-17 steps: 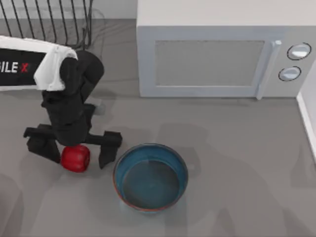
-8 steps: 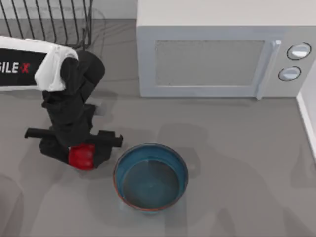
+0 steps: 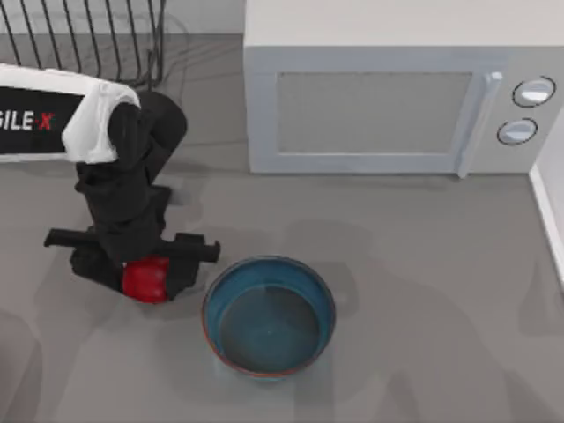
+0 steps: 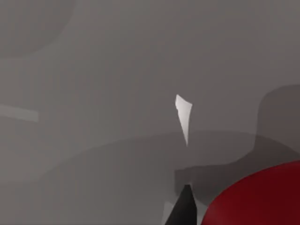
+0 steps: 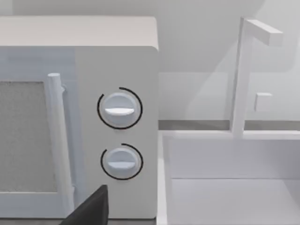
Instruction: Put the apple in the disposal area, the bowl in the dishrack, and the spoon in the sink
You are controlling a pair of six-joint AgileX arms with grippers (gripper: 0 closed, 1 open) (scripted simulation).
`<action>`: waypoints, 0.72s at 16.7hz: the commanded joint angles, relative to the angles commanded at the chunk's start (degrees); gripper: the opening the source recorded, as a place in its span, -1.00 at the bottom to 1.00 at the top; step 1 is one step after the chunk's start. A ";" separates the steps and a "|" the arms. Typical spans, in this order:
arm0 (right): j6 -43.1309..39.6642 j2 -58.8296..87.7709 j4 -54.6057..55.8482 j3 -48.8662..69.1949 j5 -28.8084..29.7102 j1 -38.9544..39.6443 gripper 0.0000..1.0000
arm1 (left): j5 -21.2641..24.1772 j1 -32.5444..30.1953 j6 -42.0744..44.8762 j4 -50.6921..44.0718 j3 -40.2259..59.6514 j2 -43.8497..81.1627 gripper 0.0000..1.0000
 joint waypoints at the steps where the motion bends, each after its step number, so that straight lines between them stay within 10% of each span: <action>1: 0.00 0.00 0.00 0.00 0.00 0.00 1.00 | 1.20 -0.15 -0.51 -0.10 0.32 -0.71 -1.00; 12: 0.00 0.00 0.00 0.00 0.00 0.00 1.00 | 1.18 -0.32 -0.79 -20.95 13.85 -7.74 -1.00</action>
